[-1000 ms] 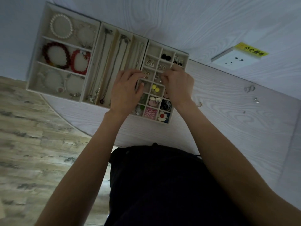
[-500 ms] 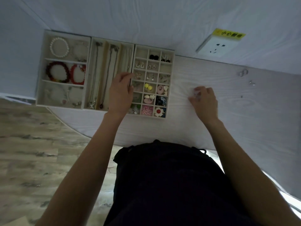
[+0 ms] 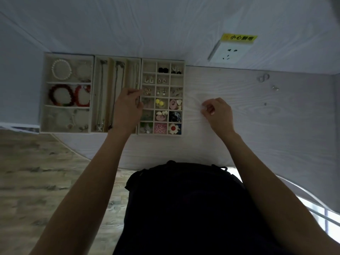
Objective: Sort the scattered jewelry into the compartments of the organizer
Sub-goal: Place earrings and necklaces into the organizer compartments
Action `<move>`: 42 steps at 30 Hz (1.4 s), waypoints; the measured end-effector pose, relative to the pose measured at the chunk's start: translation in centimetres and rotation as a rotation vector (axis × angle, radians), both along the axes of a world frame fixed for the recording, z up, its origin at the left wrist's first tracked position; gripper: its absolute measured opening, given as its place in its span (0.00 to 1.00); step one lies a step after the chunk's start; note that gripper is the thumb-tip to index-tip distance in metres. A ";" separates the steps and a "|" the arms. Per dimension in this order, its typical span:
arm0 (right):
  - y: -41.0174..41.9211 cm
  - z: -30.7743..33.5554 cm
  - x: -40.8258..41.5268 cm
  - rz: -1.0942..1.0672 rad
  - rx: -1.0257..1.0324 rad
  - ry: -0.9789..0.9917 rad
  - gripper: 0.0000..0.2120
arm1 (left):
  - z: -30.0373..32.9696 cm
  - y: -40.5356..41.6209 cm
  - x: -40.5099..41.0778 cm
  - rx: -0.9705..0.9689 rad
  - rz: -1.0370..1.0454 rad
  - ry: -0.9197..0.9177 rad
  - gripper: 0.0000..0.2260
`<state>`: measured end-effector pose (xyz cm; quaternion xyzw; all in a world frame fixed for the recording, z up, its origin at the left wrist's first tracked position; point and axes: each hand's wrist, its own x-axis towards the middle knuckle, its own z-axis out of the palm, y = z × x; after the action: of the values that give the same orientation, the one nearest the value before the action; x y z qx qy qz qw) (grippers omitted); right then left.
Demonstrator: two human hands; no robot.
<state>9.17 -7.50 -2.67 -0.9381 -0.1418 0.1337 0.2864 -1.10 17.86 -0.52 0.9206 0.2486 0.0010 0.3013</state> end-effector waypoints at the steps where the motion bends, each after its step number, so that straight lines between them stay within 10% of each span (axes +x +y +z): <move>1: 0.1 0.0 0.1 -0.006 0.020 0.009 0.07 | 0.0 0.1 0.0 0.001 -0.005 0.001 0.17; 19: 10.5 3.4 5.2 0.199 0.031 -0.109 0.09 | -0.5 -1.0 2.1 0.166 -0.076 -0.172 0.12; 25: 12.5 2.4 4.8 0.245 -0.294 -0.199 0.08 | -0.7 -3.7 6.1 0.243 -0.203 -0.081 0.13; 42: 8.7 1.8 5.1 0.265 -0.138 -0.415 0.05 | -0.9 -4.0 8.2 0.285 -0.317 0.121 0.14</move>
<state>14.29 1.22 -0.84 -0.9359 -0.3101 -0.0161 0.1665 7.13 13.83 -1.40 0.9798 0.1158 -0.0665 0.1489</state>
